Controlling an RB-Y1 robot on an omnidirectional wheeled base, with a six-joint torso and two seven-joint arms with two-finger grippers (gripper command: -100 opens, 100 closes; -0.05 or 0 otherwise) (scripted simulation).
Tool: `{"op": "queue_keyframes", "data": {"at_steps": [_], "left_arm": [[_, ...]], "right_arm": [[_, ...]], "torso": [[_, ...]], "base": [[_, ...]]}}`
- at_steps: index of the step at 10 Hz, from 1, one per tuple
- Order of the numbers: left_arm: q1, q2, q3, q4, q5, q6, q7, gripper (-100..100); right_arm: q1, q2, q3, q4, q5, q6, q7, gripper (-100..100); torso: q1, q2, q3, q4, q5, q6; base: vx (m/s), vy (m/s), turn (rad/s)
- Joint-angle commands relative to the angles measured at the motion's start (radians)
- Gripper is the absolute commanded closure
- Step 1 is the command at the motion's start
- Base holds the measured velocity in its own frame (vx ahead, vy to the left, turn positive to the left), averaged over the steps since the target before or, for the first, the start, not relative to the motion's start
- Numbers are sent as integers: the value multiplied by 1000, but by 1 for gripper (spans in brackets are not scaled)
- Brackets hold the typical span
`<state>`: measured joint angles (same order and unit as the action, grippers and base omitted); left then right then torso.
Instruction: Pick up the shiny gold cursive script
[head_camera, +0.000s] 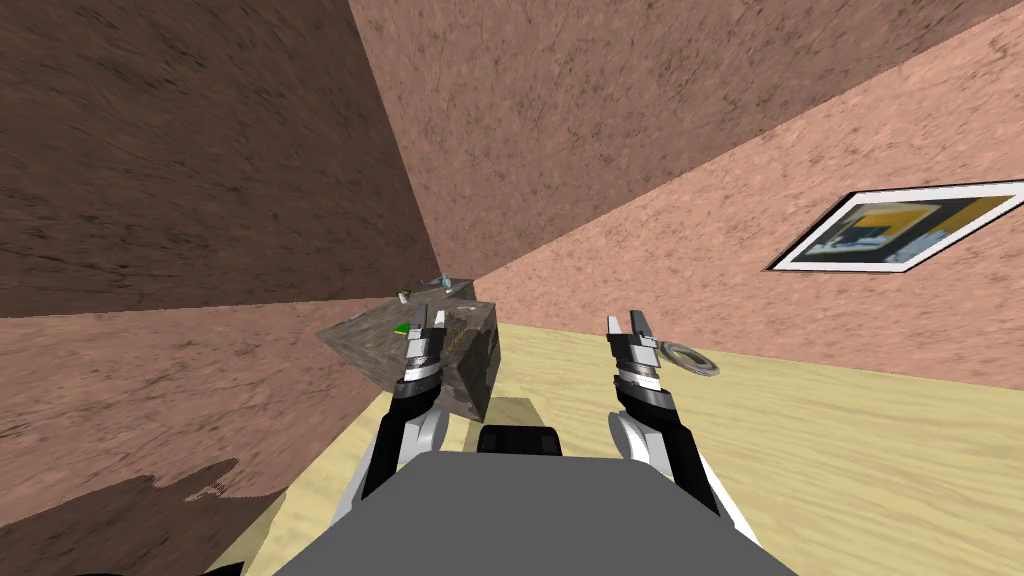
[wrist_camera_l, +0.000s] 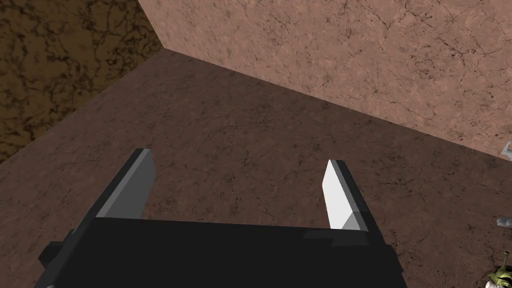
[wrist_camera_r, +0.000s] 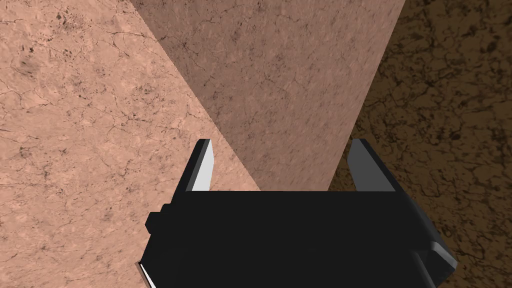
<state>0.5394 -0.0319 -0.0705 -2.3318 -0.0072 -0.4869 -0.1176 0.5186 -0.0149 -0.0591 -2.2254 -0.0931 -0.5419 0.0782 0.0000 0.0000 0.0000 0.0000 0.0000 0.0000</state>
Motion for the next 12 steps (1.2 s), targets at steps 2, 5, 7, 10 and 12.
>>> {"op": "queue_keyframes", "data": {"at_steps": [2, 5, 7, 10, 12], "left_arm": [[6, 72, 5, 23, 5, 1, 5, -100], [13, 152, 12, 56, 11, 3, 12, -100], [18, 201, 17, 77, 16, 4, 17, -100], [32, 298, 27, 124, 25, 9, 27, -100], [40, 350, 33, 149, 31, 12, 33, -100]], "right_arm": [[0, 0, 0, 0, 0, 0, 0, 0], [0, 0, 0, 0, 0, 0, 0, 0], [0, 0, 0, 0, 0, 0, 0, 0], [0, 0, 0, 0, 0, 0, 0, 0], [0, 0, 0, 0, 0, 0, 0, 0]], "torso": [[-2, -1, 0, 0, 0, 0], [-6, -2, -1, 0, -1, 0], [-8, -2, -1, 0, -2, 0], [-10, -2, -1, 0, -2, 0], [-7, -3, -2, -1, -2, 0]], "base": [[19, -53, -67], [27, -99, -67], [28, -112, -83], [33, -127, -102], [46, -97, -101]]}}
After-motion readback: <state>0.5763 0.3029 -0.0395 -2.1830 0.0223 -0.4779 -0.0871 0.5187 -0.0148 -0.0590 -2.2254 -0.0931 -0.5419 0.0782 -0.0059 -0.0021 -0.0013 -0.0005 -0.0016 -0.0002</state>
